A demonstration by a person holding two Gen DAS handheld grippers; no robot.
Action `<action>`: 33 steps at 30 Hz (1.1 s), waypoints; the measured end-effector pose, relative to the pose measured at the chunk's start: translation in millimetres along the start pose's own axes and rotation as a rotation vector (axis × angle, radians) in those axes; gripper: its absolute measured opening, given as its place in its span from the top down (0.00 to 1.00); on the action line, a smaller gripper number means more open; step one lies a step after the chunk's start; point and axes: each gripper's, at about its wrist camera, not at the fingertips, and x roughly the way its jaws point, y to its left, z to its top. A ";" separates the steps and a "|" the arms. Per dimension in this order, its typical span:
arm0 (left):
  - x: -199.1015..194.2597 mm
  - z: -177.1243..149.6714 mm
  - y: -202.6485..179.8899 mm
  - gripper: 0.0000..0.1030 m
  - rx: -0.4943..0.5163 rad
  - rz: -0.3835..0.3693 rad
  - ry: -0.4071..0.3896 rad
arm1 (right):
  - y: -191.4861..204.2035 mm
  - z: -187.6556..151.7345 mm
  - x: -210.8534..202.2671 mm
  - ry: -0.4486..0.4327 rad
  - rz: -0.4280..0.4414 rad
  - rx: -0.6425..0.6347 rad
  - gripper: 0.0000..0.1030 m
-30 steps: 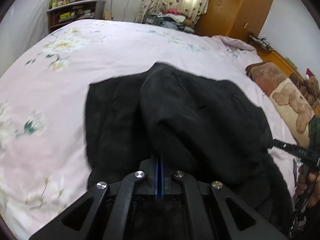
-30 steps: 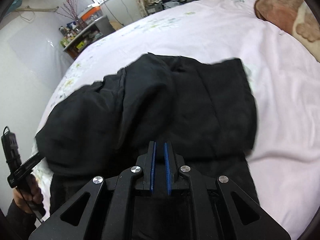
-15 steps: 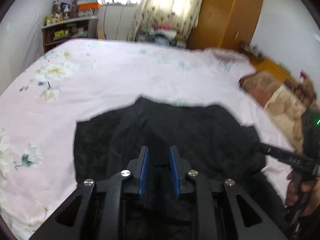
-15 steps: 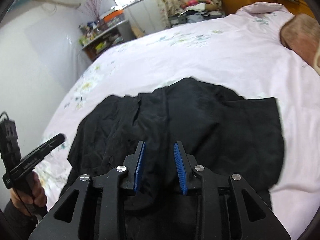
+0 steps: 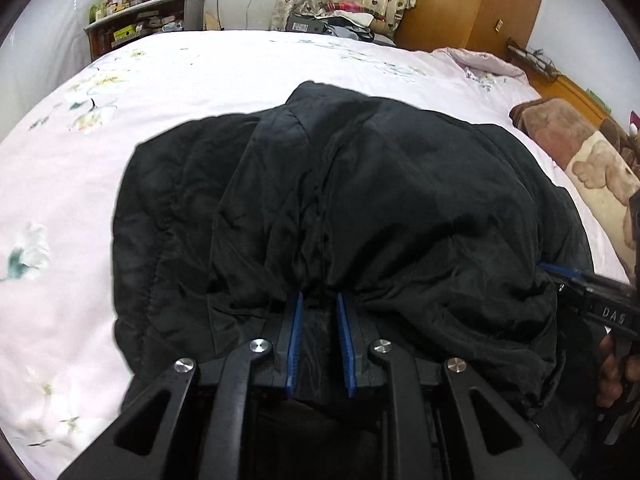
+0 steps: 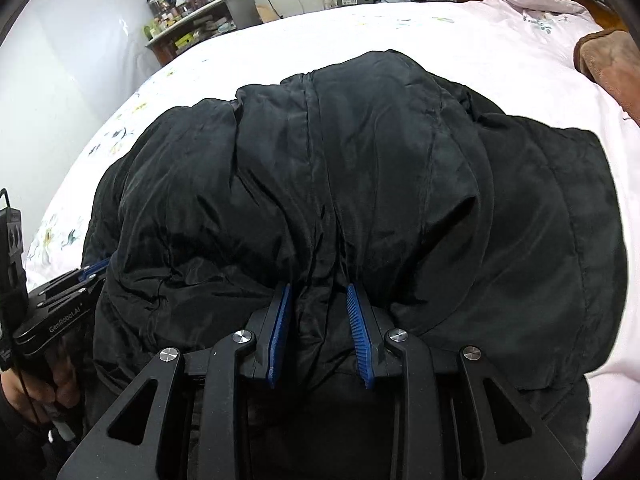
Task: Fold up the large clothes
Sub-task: 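Lift the hem and fold it toward the hood with both tools, then open both tools to release the folded hem and withdraw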
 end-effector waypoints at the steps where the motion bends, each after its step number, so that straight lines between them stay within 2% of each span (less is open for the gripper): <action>1: -9.5 1.7 -1.7 0.81 0.000 -0.003 -0.001 | 2.4 2.0 -5.7 0.005 -0.007 -0.003 0.71; 3: -32.3 0.7 -4.5 0.81 -0.009 -0.048 -0.037 | 10.1 3.5 -28.3 -0.030 -0.013 -0.021 0.71; 6: -56.5 -6.6 -15.7 0.81 0.007 -0.110 -0.086 | 24.4 -3.0 -51.5 -0.083 0.035 -0.049 0.71; 8: -51.2 -14.4 -24.6 0.81 0.019 -0.141 -0.064 | 30.1 -11.1 -44.1 -0.056 0.046 -0.063 0.71; 12: -10.1 -36.3 -24.3 0.81 0.035 -0.090 0.044 | 25.0 -28.8 -6.8 0.038 0.005 -0.050 0.71; 15: -0.3 -43.9 -20.9 0.80 0.028 -0.090 0.038 | 17.4 -37.9 6.6 0.024 0.020 -0.021 0.71; 20: 1.5 -37.7 -23.1 0.80 0.028 -0.086 0.055 | 18.6 -38.8 8.8 0.025 0.013 -0.040 0.70; 22: -9.4 -31.0 -24.7 0.81 0.035 -0.091 0.064 | 22.4 -30.9 -2.1 0.031 0.017 -0.040 0.70; 23: -19.2 -26.0 -21.5 0.81 0.034 -0.105 0.055 | 24.0 -25.7 -16.8 -0.006 0.021 -0.051 0.70; 27: -50.4 4.9 -20.2 0.80 0.049 -0.114 -0.064 | 21.1 6.4 -56.0 -0.153 0.009 -0.062 0.70; 30: -43.2 33.7 -9.2 0.78 0.043 -0.048 -0.122 | 4.9 43.1 -52.5 -0.208 -0.039 -0.029 0.70; 33: -12.6 49.4 10.0 0.78 -0.027 -0.007 -0.071 | -20.6 61.1 -32.4 -0.198 -0.077 0.017 0.70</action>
